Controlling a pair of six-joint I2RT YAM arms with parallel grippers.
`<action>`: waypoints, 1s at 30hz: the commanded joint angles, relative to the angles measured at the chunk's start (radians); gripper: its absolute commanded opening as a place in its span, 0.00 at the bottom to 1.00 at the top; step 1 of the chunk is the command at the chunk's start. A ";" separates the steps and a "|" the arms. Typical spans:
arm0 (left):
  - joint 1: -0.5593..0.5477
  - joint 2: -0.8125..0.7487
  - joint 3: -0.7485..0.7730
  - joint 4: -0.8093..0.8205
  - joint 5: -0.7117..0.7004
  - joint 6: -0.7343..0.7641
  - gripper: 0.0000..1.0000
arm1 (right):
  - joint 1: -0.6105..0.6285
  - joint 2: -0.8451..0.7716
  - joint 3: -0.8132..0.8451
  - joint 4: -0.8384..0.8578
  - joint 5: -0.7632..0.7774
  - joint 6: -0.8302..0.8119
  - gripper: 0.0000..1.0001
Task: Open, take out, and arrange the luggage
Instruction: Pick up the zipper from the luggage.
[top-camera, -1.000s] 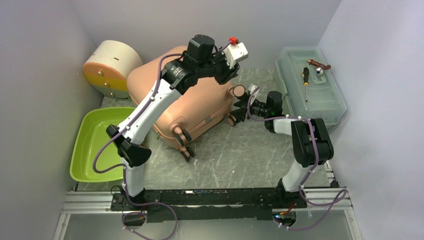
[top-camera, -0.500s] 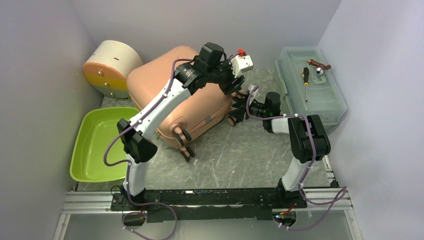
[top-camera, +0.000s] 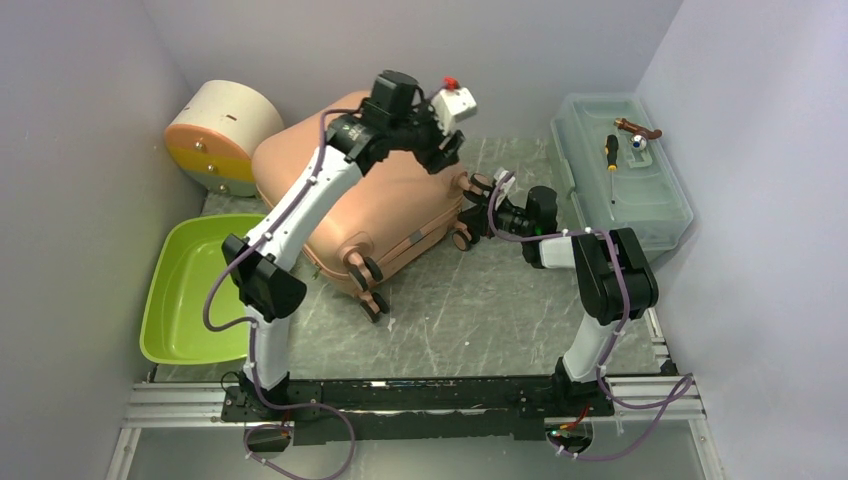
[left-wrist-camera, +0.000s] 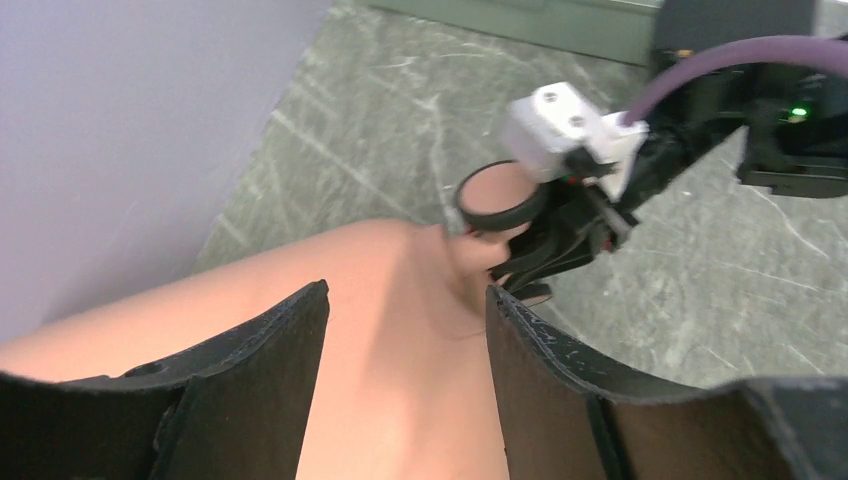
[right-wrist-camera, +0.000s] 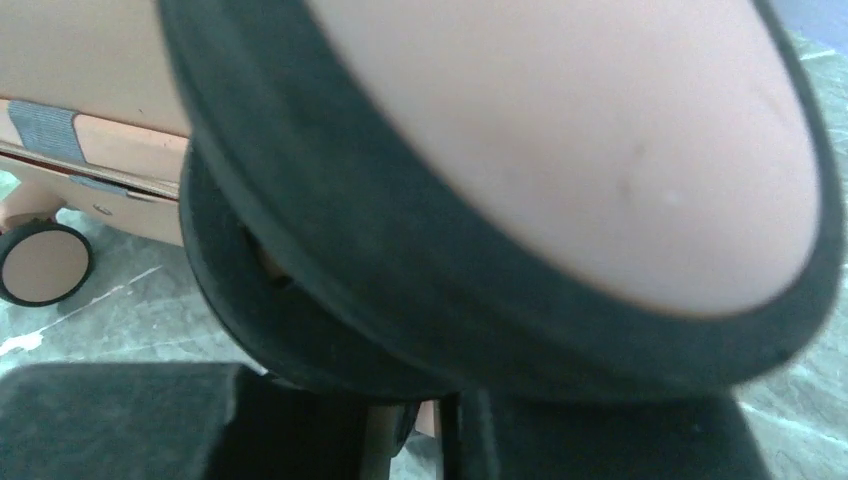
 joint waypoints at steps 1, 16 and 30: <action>0.101 -0.110 -0.001 0.053 0.028 -0.060 0.65 | 0.041 -0.019 0.025 0.067 0.000 -0.028 0.11; 0.379 -0.160 -0.092 0.243 -0.033 -0.131 0.68 | 0.041 -0.016 0.007 0.168 -0.067 -0.033 0.46; 0.569 0.134 0.087 0.390 -0.206 -0.191 0.71 | 0.056 0.053 0.028 0.360 -0.179 0.025 0.21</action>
